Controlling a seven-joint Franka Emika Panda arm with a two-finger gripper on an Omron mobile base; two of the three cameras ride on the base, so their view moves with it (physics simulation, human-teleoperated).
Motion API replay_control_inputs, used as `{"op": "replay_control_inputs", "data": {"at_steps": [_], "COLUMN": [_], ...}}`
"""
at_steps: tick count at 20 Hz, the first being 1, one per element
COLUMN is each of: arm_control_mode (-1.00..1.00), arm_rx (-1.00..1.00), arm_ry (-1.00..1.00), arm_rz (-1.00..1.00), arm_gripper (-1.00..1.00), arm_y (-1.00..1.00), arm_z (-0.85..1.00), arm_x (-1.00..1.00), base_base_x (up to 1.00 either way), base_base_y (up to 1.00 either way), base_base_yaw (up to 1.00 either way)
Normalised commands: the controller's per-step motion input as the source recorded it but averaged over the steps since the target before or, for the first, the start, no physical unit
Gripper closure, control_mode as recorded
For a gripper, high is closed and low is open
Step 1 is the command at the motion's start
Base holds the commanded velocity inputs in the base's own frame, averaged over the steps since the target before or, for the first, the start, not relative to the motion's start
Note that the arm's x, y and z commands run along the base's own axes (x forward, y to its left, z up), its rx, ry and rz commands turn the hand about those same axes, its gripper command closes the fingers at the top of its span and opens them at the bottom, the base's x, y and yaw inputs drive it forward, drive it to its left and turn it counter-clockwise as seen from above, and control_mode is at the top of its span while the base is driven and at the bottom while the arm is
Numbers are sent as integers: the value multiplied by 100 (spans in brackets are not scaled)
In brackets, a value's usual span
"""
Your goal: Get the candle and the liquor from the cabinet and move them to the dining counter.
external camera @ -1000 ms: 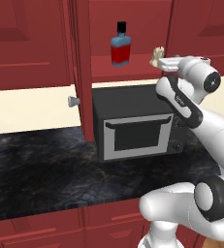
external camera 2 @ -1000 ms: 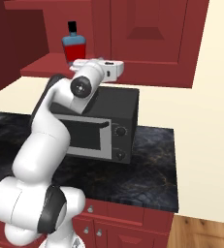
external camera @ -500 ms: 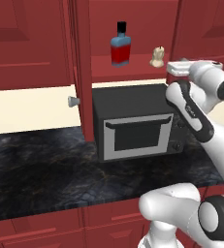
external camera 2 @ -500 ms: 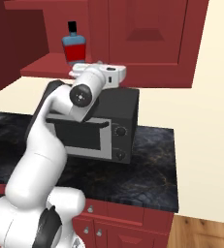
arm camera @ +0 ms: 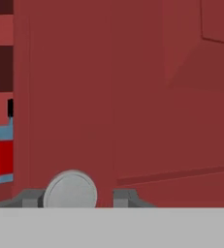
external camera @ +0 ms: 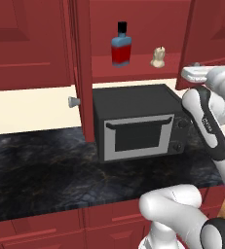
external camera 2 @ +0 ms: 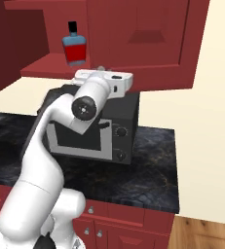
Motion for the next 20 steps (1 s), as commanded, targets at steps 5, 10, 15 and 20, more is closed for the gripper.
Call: {"op": "replay_control_inputs", "data": {"at_steps": [5, 10, 15, 20], "arm_control_mode": [-100, -100, -100, -100], "arm_rx": [0, 0, 0, 1], "arm_ry": [0, -1, -2, -3], "arm_rz": [0, 0, 1, 5], "arm_gripper": [100, 100, 100, 100], "arm_y": [-81, -83, -87, -88], "arm_z": [0, 0, 0, 0], "arm_x": [-78, -79, -81, -69], "base_base_x": [0, 0, 0, 0], "base_base_y": [0, 0, 0, 0], "base_base_yaw": [0, 0, 0, 0]}}
